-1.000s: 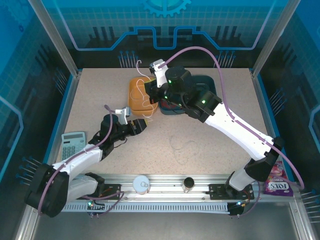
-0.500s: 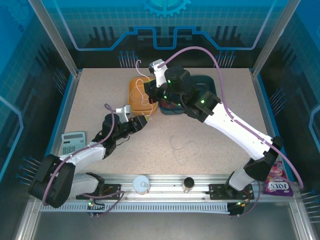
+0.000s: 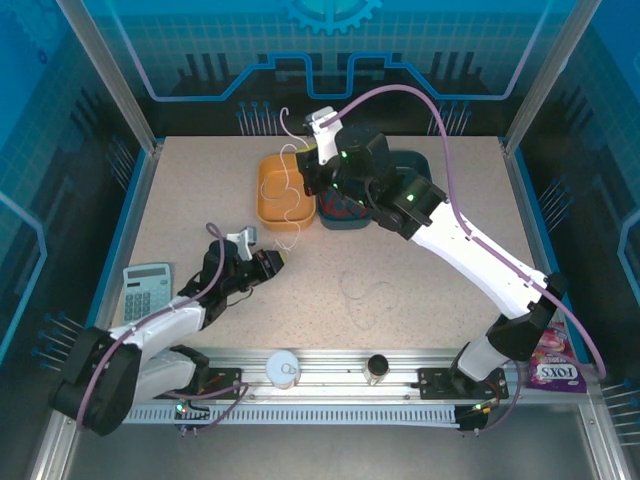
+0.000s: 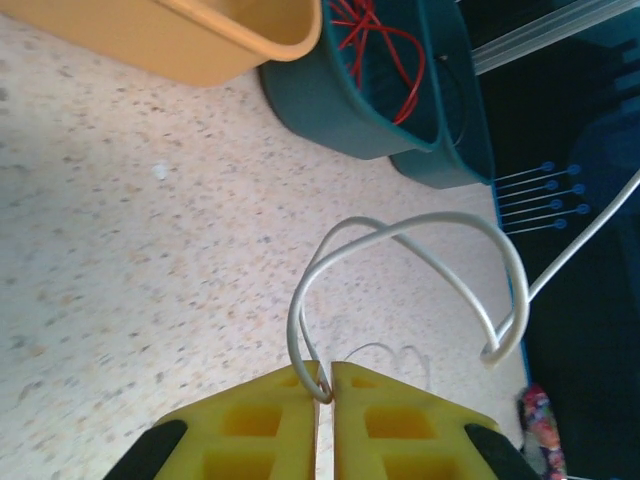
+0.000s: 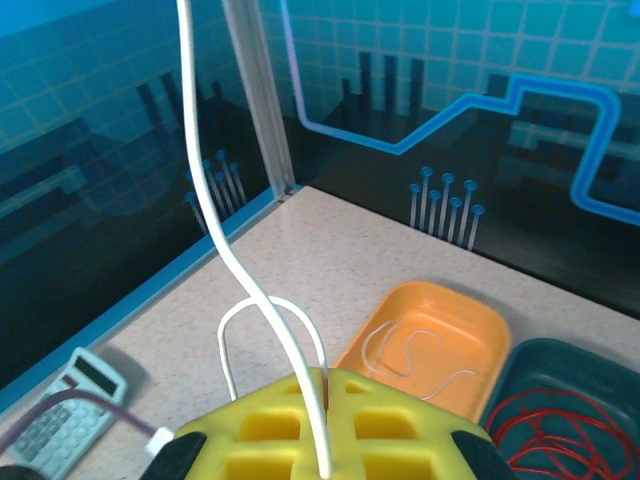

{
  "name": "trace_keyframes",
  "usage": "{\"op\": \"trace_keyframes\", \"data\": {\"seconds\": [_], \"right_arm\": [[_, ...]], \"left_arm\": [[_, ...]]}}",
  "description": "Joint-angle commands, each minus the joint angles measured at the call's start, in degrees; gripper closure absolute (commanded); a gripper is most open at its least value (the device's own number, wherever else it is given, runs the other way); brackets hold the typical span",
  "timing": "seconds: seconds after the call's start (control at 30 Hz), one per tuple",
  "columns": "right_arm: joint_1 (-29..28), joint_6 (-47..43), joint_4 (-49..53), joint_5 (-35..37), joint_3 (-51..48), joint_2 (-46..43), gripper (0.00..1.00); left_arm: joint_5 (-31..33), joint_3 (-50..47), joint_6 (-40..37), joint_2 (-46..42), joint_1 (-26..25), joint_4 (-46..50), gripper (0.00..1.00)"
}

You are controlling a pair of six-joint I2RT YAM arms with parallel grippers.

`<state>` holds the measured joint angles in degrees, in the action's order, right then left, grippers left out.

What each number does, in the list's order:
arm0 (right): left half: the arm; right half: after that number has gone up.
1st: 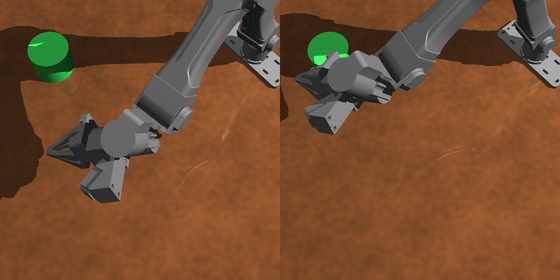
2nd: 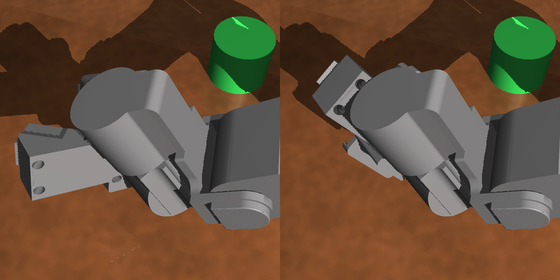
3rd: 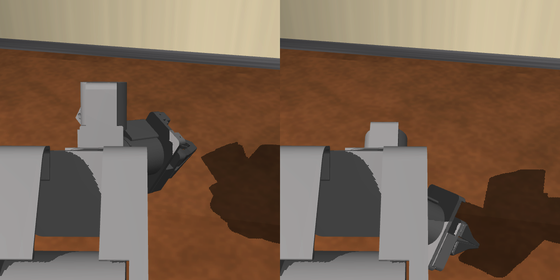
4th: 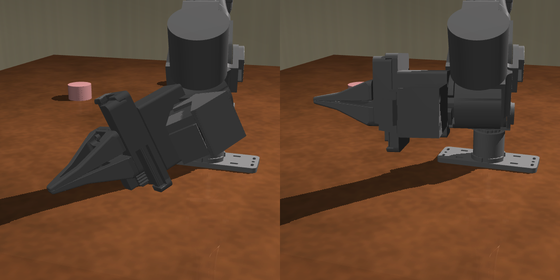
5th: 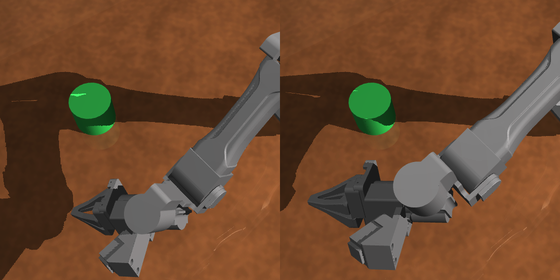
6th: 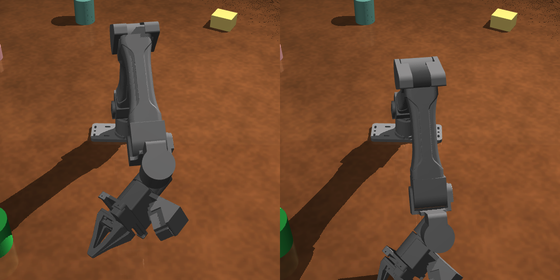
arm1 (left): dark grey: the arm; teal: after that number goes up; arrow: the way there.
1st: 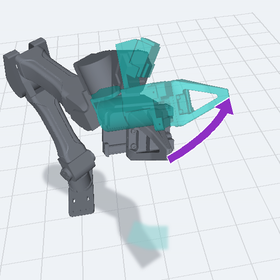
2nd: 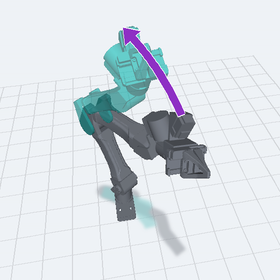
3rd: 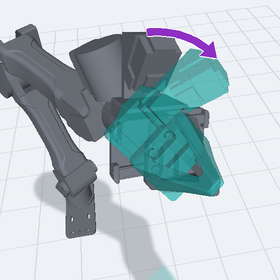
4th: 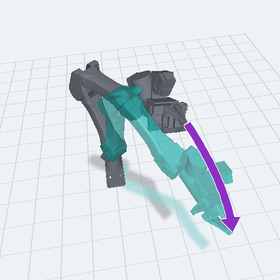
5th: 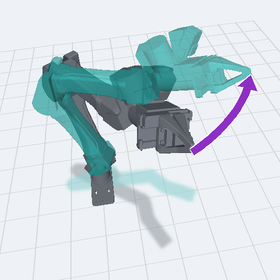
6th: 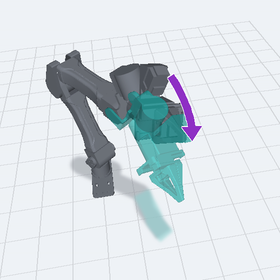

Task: Untangle the cables

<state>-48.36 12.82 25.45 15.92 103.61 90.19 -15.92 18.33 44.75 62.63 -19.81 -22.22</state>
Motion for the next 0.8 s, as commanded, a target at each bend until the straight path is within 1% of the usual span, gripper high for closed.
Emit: {"op": "trace_keyframes", "data": {"seconds": [0.0,0.2,0.33,0.6,0.77], "right_arm": [[1.0,-2.9,-0.2,4.7,1.3,-2.3,1.0],[2.3,-3.9,-2.2,8.7,-2.6,-6.3,1.0],[3.4,-4.4,-3.5,11.9,-5.6,-9.5,1.0],[5.2,-4.9,-5.2,15.8,-10.7,-15.4,1.0],[6.1,-5.3,-5.6,17.8,-12.7,-18.4,1.0]], "left_arm": [[3.3,-1.7,-2.9,-4.2,1.1,5.5,0.87],[4.2,-2.0,-4.8,-9.2,3.4,9.2,0.83],[3.4,-2.4,-4.5,-9.8,4.8,9.6,0.83],[1.6,-3.3,-1.6,-9.6,8.0,8.4,0.87],[3.3,-3.3,0.1,-9.8,10.6,11.4,0.94]]}}
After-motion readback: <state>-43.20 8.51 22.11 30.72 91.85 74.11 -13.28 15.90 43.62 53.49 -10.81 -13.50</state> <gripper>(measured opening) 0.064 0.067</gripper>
